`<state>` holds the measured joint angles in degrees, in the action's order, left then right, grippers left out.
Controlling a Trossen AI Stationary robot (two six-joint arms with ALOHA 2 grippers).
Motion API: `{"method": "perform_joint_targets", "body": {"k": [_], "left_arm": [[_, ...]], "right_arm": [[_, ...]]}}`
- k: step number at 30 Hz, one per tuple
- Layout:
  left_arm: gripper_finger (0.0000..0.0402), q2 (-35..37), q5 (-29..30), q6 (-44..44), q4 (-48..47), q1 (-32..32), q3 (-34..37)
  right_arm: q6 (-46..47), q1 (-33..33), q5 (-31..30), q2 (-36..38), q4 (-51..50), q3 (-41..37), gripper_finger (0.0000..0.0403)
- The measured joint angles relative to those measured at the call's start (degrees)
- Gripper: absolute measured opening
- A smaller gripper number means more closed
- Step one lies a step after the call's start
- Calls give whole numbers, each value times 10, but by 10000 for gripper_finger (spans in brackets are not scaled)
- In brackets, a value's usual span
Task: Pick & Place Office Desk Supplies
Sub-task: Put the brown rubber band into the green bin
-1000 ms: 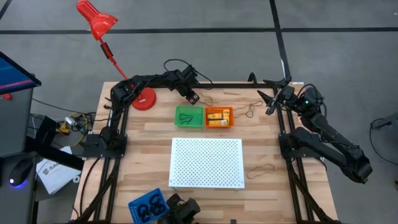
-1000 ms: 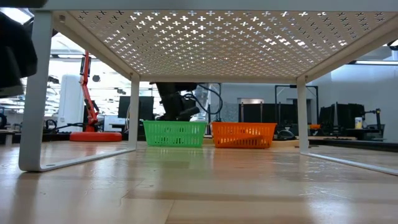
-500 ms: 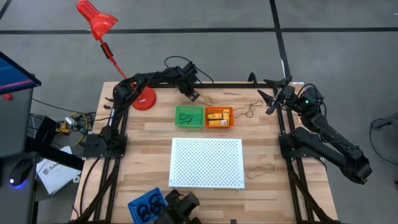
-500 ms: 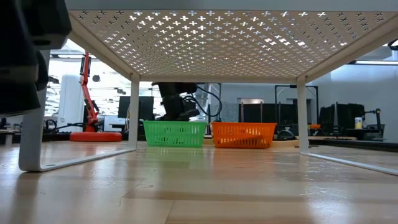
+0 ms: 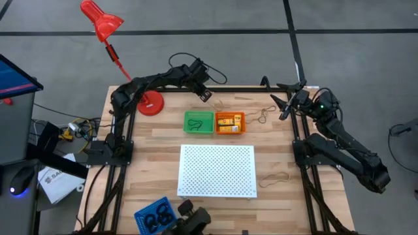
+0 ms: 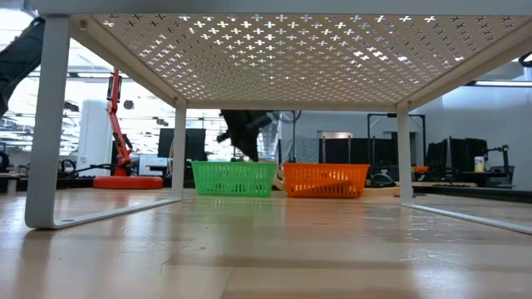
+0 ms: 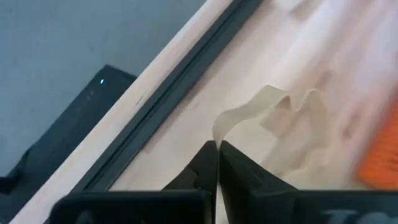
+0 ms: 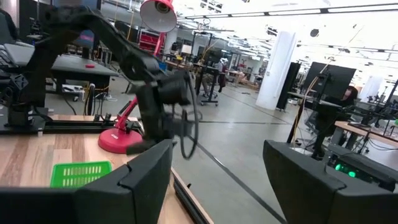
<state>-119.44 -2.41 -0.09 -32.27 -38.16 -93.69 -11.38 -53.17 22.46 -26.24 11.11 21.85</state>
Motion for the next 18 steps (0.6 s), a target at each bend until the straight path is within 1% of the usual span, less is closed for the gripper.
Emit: {"method": "perform_joint_targets", "body": {"k": [5,12,14,18], "left_arm": [[1,56,-12,14,-19,34,6],[1,147,-17,19,33,82,56],[1,168,-29,25,51,89,71],[1,202,-47,28,54,99,101]], "right_arm": [[2,-6,0,0,-5,0,249],[2,-6,2,0,-6,0,249],[-1,-6,3,0,-10,0,249],[-11,-6,4,1,-20,0,249]]}}
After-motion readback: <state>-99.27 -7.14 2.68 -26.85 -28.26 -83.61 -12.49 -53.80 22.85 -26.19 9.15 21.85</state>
